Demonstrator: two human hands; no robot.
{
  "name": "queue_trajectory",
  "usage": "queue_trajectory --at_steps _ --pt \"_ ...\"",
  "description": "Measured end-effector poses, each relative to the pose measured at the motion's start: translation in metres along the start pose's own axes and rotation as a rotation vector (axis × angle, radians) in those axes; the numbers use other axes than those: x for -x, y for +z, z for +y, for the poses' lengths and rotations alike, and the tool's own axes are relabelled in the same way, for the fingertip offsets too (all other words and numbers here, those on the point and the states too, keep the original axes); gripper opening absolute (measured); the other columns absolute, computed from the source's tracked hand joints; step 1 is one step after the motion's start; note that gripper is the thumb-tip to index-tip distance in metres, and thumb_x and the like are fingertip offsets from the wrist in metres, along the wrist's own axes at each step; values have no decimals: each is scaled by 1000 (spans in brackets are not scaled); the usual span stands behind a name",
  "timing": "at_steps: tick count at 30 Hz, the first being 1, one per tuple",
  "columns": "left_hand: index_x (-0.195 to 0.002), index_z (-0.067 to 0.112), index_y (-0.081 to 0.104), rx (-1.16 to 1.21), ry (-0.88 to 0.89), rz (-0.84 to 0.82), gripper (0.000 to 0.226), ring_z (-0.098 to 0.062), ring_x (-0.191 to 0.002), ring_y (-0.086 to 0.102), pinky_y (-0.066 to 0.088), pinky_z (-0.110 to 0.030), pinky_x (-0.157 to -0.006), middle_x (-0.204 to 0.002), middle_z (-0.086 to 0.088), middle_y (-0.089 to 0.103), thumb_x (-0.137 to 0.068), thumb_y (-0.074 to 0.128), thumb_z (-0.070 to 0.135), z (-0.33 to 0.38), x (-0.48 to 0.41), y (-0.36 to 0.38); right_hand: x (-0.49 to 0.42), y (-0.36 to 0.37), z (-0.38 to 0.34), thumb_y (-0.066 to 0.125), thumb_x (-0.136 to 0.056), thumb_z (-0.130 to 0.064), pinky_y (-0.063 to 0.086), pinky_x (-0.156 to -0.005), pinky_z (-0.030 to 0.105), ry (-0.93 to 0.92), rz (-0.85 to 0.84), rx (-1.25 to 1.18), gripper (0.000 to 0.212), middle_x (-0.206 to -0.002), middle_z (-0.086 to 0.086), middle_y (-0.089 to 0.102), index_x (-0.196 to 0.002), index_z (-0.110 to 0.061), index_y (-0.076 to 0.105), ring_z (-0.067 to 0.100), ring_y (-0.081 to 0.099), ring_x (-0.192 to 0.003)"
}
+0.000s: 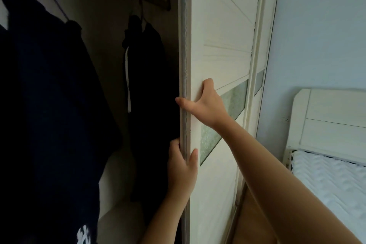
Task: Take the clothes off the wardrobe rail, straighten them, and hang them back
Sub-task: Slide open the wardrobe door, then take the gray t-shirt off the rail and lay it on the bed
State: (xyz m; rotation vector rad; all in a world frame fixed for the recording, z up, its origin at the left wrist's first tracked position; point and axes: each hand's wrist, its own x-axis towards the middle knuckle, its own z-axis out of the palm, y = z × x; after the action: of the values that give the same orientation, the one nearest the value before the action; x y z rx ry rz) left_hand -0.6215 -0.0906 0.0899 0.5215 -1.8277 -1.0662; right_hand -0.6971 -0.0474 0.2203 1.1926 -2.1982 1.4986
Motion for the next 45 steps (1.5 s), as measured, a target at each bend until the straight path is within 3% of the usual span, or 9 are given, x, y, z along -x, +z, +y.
queue_trajectory --at_steps 13,22,28,31,35,38,40,42,45 --pt "-122 8 43 -11 -32 -106 48 -27 -104 60 53 -40 -87 -118 -13 57 -82 63 23 -8 -59 87 -73 -20 83 69 -72 -48 32 -53 23 52 22 -4 54 -72 -7 36 -97 -14 35 7 36 -61" --pt "-119 9 44 1 22 -83 46 -26 -96 62 55 -40 -78 -110 -10 59 -80 65 24 -20 -66 98 -80 -16 93 69 -72 -46 32 -53 22 11 76 -12 53 -72 -8 36 -97 -14 36 6 36 -60" --pt "-134 8 36 -115 2 -150 54 -25 -119 52 47 -32 -93 -134 -12 48 -88 56 28 -12 -60 93 -73 -17 86 70 -70 -50 36 -55 25 63 78 -23 56 -76 -5 37 -98 -14 38 8 36 -64" --pt "-140 15 27 -147 -37 -248 53 -19 -131 40 38 -26 -101 -146 -6 36 -92 48 23 -1 -44 72 -59 -13 80 66 -74 -50 41 -63 25 107 133 53 58 -94 3 44 -109 -11 40 12 44 -77" --pt "-122 27 45 -59 73 -192 33 4 -115 44 36 -9 -94 -128 11 48 -91 50 19 21 -7 5 -2 10 69 61 -84 -30 47 -93 36 113 343 33 54 -129 9 43 -129 -9 38 20 50 -113" --pt "-104 40 47 -85 250 -115 23 10 -109 49 37 0 -88 -111 23 52 -89 51 22 41 9 -55 40 31 49 58 -86 -19 48 -92 37 81 405 -116 40 -121 9 50 -122 -8 44 16 51 -107" --pt "-102 34 54 -123 323 -33 17 9 -107 51 37 0 -85 -106 21 57 -87 49 29 53 15 -96 57 45 30 57 -86 -15 48 -90 27 59 348 -191 31 -110 5 54 -116 -9 49 12 52 -97" --pt "-102 24 60 -161 385 81 27 7 -102 55 39 -2 -84 -102 18 61 -83 44 34 63 22 -136 66 57 5 56 -87 -13 41 -77 2 5 264 -241 25 -103 0 55 -111 -11 52 7 52 -89" --pt "-101 16 62 -258 455 255 27 5 -99 56 39 -4 -85 -99 12 62 -84 44 28 74 38 -190 76 73 -41 55 -88 -14 41 -71 2 -97 122 -342 17 -100 -5 57 -103 -22 53 -2 54 -89"
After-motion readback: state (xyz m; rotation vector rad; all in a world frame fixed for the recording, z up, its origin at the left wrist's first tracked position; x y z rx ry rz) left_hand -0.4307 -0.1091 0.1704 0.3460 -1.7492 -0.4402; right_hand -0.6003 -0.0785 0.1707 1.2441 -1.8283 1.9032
